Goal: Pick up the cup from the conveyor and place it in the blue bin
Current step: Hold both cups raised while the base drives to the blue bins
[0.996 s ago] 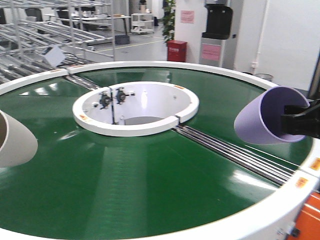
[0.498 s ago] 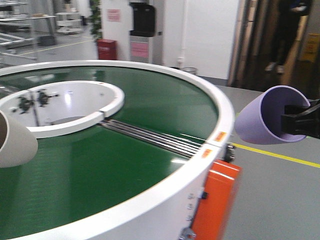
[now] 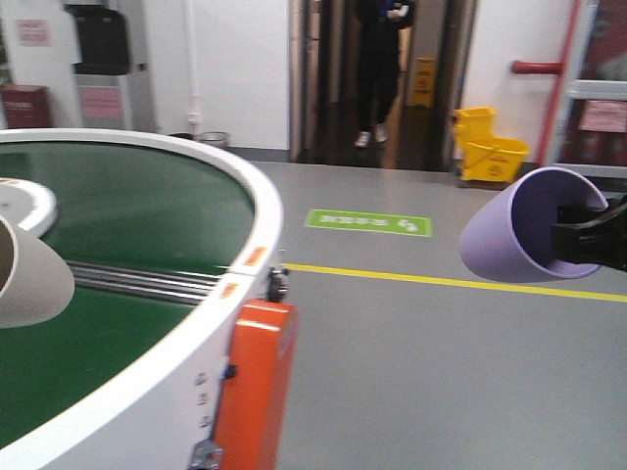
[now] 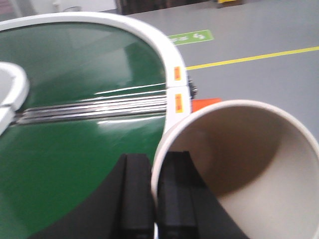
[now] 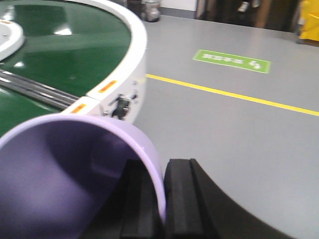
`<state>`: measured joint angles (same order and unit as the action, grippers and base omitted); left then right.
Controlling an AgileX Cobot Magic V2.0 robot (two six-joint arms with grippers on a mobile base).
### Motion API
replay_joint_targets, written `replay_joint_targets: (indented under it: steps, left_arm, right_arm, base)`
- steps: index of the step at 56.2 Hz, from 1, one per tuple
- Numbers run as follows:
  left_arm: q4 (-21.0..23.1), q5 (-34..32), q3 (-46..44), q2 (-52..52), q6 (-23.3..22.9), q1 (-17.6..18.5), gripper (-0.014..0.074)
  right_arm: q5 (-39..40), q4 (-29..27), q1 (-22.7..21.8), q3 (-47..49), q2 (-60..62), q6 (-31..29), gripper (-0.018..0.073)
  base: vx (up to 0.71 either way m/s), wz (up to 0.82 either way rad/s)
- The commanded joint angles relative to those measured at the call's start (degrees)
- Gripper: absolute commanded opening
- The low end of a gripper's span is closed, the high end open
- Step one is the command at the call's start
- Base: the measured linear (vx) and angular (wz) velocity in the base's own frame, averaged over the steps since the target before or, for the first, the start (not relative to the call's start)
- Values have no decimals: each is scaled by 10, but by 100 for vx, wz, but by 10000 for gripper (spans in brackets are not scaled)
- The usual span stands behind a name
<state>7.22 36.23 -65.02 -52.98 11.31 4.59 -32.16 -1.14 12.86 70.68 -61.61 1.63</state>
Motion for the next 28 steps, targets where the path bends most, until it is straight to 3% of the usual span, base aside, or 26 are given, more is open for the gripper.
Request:
replay_joint_targets:
  steps: [1, 28]
  left_arm:
    - [9, -48, -16, 7, -1, 0, -6]
    - [9, -48, -16, 7, -1, 0, -6]
  right_arm:
    - [53, 3, 0, 18, 12, 2, -9]
    - [52, 3, 0, 18, 12, 2, -9]
  base:
    - [3, -58]
    - [11, -55]
